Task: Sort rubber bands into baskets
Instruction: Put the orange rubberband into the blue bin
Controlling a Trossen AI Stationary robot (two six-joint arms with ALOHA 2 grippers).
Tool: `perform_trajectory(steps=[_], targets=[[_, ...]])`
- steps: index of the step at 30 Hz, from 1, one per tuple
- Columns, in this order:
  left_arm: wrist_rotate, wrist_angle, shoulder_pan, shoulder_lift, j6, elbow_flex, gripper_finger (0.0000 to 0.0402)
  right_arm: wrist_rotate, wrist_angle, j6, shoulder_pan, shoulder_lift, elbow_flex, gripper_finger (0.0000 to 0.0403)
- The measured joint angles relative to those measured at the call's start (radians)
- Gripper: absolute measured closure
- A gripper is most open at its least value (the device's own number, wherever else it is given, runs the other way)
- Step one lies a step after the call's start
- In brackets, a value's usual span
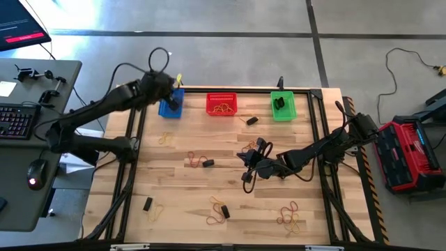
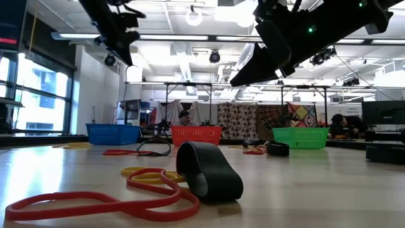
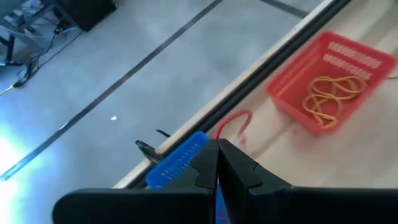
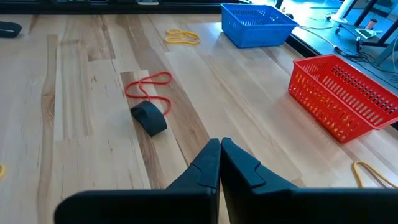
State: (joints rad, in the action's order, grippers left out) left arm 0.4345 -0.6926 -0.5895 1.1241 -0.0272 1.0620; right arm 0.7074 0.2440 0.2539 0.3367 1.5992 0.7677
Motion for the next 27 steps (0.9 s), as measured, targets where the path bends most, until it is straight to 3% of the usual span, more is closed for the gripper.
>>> perform_trajectory(steps=[12, 27], targets=[[-0.117, -0.140, -0.210, 0.240, -0.063, 0.144, 0.0401, -0.004, 0.008, 0.054, 0.000, 0.080, 0.000, 0.0403], [-0.169, -0.156, -0.269, 0.434, -0.019, 0.144, 0.0401, -0.004, 0.008, 0.060, 0.002, 0.098, 0.000, 0.0403]])
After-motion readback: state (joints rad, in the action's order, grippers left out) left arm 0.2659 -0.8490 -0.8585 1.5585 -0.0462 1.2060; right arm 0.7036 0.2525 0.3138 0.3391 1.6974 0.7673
